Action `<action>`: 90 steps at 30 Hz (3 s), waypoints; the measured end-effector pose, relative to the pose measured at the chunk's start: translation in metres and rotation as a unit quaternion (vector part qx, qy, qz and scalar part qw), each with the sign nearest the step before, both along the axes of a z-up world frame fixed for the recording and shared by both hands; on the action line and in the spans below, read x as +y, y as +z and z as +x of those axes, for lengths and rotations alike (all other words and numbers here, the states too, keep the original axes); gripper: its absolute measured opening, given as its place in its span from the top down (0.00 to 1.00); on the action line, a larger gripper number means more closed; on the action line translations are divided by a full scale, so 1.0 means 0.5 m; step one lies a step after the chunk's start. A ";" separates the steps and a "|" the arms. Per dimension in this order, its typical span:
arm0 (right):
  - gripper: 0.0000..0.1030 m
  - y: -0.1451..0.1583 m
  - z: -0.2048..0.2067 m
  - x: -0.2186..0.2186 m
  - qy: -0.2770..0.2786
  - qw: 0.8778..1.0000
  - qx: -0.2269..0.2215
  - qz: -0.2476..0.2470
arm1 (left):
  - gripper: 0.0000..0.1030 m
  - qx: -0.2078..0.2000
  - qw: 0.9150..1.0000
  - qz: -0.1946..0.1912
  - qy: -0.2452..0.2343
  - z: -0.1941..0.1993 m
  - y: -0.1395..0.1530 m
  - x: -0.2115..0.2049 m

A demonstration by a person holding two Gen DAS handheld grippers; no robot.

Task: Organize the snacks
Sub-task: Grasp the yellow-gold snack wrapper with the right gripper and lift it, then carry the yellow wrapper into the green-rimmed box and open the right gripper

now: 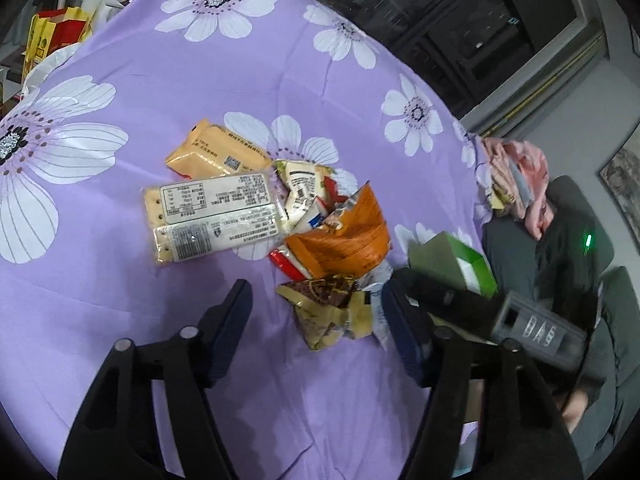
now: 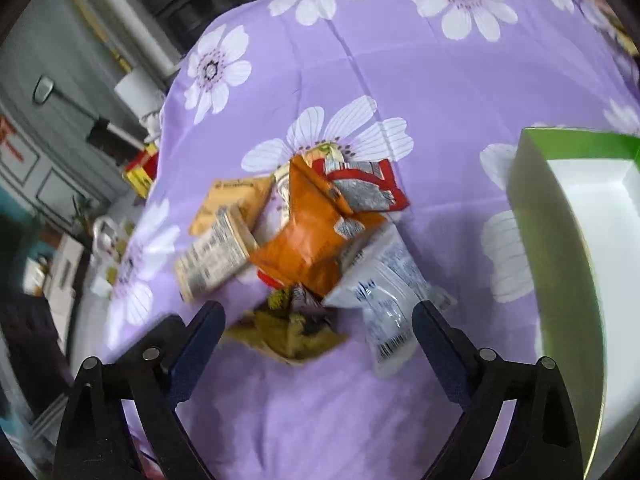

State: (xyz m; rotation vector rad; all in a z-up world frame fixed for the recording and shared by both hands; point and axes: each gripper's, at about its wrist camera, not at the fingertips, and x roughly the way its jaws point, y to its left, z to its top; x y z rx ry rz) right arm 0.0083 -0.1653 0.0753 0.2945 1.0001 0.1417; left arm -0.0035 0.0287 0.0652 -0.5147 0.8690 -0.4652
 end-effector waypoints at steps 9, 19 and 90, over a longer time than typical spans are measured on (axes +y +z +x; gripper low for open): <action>0.40 -0.047 0.021 0.007 0.014 0.993 0.033 0.115 | 0.71 0.029 0.998 0.014 -0.048 0.013 -0.039 -0.055; 0.48 -0.075 0.026 0.013 0.030 0.991 0.036 0.128 | 0.84 0.008 0.998 0.031 -0.062 0.006 -0.039 -0.077; 0.18 0.108 -0.205 -0.367 -0.271 0.948 -0.145 0.083 | 0.11 -0.110 0.981 0.088 -0.137 -0.027 0.128 -0.281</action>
